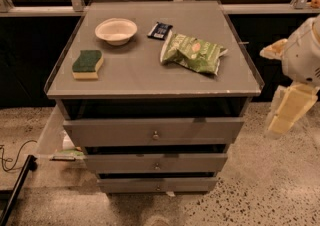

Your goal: Open bottom drawer

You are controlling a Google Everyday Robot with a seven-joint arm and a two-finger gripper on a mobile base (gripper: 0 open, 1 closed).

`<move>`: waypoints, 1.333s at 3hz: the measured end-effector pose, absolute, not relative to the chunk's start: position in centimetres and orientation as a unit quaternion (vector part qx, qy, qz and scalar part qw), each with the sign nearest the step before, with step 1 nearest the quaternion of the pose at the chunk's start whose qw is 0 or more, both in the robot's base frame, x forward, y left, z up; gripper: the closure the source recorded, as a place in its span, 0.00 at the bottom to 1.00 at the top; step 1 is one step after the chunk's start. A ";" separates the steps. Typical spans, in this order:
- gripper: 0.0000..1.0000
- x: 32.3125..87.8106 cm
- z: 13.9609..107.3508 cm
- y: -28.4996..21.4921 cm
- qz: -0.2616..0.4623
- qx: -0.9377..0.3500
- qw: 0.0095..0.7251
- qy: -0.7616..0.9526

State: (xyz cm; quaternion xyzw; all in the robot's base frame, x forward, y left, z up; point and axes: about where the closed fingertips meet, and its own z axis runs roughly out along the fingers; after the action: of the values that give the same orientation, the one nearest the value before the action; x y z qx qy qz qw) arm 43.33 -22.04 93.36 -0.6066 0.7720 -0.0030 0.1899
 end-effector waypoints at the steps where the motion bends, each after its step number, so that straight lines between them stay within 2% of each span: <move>1: 0.00 42.6 89.1 -22.7 0.012 -0.602 0.223 0.767; 2: 0.00 42.2 84.6 -23.0 0.024 -0.602 0.259 0.755; 4: 0.00 43.0 81.9 -22.5 0.039 -0.616 0.265 0.741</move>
Offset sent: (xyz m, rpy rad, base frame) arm -0.0140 -0.0159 -0.1443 0.2043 -0.1443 0.0524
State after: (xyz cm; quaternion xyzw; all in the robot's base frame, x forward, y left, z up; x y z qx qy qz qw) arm 43.03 -22.52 81.86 -0.6163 0.7405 0.0390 0.2651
